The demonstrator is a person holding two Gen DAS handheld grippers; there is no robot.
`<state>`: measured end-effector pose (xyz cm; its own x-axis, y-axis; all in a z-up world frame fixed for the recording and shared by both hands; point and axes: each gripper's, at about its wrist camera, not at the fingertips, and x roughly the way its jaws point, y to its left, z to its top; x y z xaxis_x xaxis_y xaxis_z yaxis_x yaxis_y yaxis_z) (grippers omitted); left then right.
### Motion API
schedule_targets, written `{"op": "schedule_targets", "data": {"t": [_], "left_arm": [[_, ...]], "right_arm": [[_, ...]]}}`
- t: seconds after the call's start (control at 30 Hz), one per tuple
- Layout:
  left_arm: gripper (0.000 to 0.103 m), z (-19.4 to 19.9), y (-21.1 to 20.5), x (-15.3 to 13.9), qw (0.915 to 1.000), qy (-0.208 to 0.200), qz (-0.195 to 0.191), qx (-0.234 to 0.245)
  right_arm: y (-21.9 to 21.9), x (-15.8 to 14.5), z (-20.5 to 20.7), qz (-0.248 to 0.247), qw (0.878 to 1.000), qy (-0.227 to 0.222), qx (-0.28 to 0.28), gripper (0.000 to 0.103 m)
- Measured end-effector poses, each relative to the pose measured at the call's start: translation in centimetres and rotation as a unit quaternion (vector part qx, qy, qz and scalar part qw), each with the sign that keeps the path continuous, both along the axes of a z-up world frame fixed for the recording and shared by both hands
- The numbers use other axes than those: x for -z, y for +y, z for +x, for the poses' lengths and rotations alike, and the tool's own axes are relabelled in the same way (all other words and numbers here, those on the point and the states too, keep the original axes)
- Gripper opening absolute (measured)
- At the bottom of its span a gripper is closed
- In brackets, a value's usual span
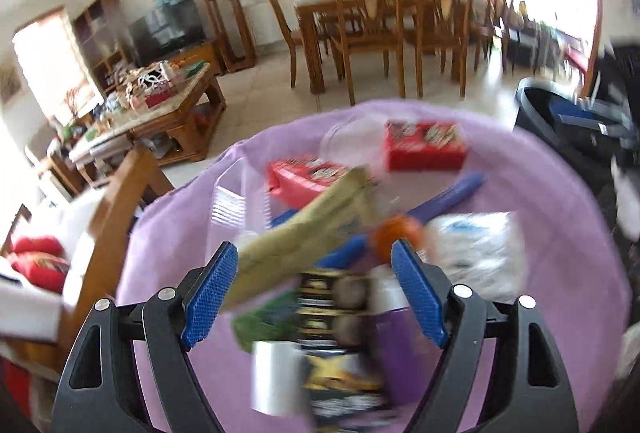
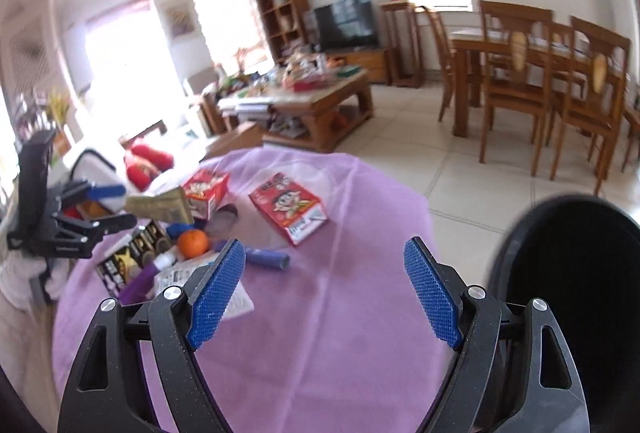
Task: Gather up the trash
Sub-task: 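Grasp the tan paper pouch with the left tool while the right tool grasps the red milk box, then move both held items over the black bin and open both tools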
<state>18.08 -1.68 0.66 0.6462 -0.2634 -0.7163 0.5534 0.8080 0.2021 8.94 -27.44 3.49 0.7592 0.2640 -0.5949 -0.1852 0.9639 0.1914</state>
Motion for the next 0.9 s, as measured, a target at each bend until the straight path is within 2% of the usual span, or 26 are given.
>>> {"op": "schedule_targets", "data": {"t": [0.17,0.23,0.3,0.33,0.4,0.43,0.47,0.5,0.6,0.73,0.83,0.9], "left_arm": [[0.078,2.6,0.3,1.8,0.999,0.009,0.031,0.032],[0.077,2.8,-0.3,2.3,0.9982,0.014,0.035,0.047],[0.063,3.1,-0.4,2.6,0.9977,0.019,0.035,0.054],[0.052,3.3,-0.6,2.8,0.9975,0.027,0.035,0.055],[0.042,3.4,-0.5,2.7,0.9975,0.04,0.019,0.055],[0.035,3.4,-0.4,2.7,0.9973,0.045,0.014,0.055],[0.028,3.1,-0.4,2.7,0.9974,0.046,0.012,0.054],[0.026,2.9,-0.3,2.8,0.9975,0.045,0.015,0.052],[0.022,2.2,-0.3,3.0,0.9983,0.04,0.017,0.038],[0.021,0.7,0.3,2.0,0.9988,0.033,-0.021,0.03],[0.021,-0.8,1.0,0.4,0.9977,0.026,-0.058,0.024],[0.021,-2.1,1.2,-0.8,0.996,0.02,-0.085,0.021]], "right_arm": [[4.8,2.3,6.6,-0.081,0.996,0.02,-0.03,0.081],[6.1,3.3,9.0,-0.108,0.992,0.044,-0.04,0.081],[6.9,3.6,10.9,-0.112,0.991,0.056,-0.046,0.081],[7.4,3.8,11.8,-0.128,0.989,0.055,-0.044,0.081],[8.0,4.1,12.8,-0.14,0.987,0.056,-0.049,0.081],[8.4,4.3,13.2,-0.141,0.986,0.068,-0.055,0.08],[8.6,4.5,13.4,-0.138,0.985,0.079,-0.063,0.07],[8.9,4.8,13.4,-0.134,0.985,0.086,-0.07,0.06],[10.0,5.4,13.1,-0.155,0.982,0.085,-0.069,0.055],[9.7,5.1,11.8,-0.101,0.988,0.093,-0.067,0.051],[8.7,3.5,9.4,-0.056,0.994,0.073,-0.059,0.05],[7.8,2.3,7.2,-0.008,0.996,0.058,-0.064,0.05]]}}
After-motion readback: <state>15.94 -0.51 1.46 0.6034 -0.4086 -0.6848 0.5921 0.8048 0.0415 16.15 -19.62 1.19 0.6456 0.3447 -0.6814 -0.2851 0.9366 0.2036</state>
